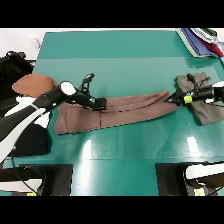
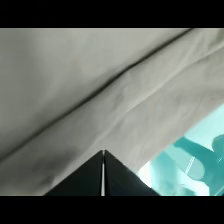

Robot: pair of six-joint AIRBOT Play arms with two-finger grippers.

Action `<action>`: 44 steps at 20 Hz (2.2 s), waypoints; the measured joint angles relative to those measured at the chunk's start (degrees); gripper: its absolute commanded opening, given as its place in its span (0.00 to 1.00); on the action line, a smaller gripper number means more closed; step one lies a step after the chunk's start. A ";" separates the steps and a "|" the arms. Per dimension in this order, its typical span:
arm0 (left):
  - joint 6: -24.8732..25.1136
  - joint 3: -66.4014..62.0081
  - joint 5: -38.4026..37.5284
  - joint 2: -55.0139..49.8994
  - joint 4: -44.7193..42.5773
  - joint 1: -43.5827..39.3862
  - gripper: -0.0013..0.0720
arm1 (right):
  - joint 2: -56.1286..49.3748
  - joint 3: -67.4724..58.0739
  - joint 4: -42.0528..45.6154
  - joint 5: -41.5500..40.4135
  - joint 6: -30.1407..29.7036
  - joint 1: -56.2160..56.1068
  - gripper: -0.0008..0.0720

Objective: Fold the shirts.

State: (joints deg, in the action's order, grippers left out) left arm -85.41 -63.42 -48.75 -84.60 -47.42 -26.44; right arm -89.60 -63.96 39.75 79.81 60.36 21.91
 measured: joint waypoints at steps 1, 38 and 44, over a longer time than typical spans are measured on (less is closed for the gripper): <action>-0.02 -1.29 0.39 -1.92 0.31 -0.81 0.05 | 1.86 -1.20 0.00 0.72 0.42 -0.81 0.03; -3.87 -25.77 -17.33 17.11 -24.24 28.70 0.05 | -4.57 -34.18 -2.38 -26.25 14.36 -66.62 0.74; -2.36 -25.62 -19.61 18.25 -24.13 27.56 0.05 | 3.28 -17.77 8.55 -20.17 15.85 -50.56 0.98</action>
State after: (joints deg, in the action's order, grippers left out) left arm -87.77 -89.03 -68.36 -66.35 -71.55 1.13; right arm -86.32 -81.73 48.29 59.64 76.20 -28.64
